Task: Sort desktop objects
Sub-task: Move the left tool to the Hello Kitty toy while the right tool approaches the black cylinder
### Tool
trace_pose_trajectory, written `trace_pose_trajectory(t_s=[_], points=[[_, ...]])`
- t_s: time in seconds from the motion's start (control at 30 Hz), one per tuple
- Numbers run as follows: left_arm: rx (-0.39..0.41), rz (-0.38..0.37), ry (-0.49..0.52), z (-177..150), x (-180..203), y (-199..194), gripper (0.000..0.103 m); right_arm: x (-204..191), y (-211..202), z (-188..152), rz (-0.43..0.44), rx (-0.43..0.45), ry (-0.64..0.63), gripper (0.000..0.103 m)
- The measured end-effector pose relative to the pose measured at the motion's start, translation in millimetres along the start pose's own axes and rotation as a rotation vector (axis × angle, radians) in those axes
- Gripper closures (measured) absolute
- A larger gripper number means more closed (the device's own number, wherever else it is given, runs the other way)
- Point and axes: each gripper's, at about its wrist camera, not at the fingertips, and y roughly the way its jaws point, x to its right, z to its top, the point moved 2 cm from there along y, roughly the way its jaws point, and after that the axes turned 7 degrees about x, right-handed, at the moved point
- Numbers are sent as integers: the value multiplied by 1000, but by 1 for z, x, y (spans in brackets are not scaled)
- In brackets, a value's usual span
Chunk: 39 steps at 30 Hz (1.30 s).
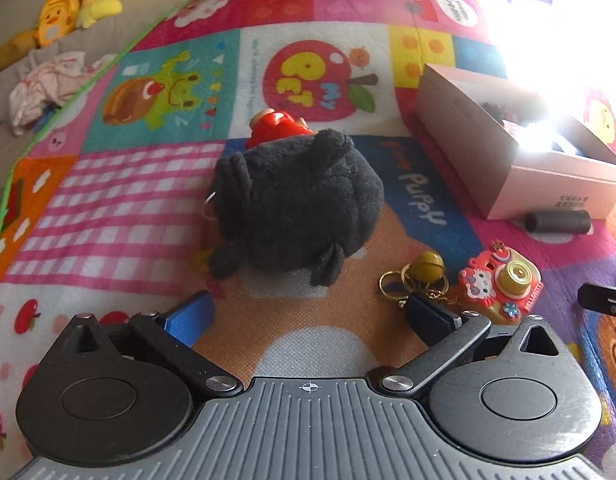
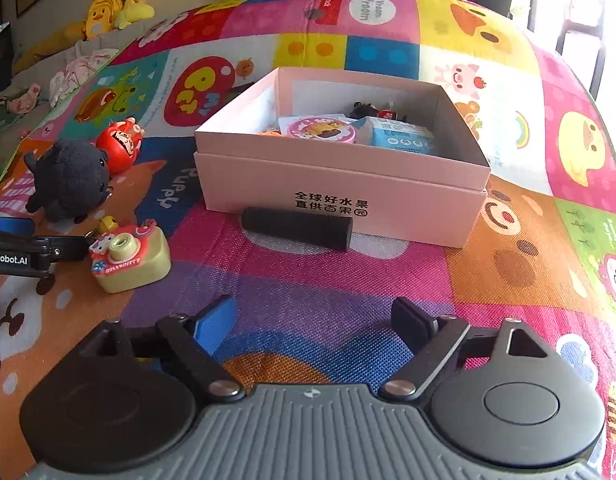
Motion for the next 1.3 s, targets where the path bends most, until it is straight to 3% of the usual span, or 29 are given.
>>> trace_pose_trajectory(t_s=[0.27,0.67,0.8,0.93,1.0,1.1,1.3], points=[[13,-4,5,-1,1,-2,0,3,6,0,-10,-29,24,0],[2,-28,-6,0,-1,-2,0,3,7,0,-12,-29,25,0],[12,-74,-34,0,-7,-5,0,3,8,1,-12,-35,30,0],[67,-202,-120,-1,-5,-34,0,3,8,0,-11,-32,32,0],[98,-238,-32,0,15,-45,0,3,7,0,-10,-27,34,0],[80,-298,56,-1,45,-42,0,4,7,0,-7,-23,38,0],[53,-177,219,1,78,-18,0,25,0,-1,-35,16,165,0]])
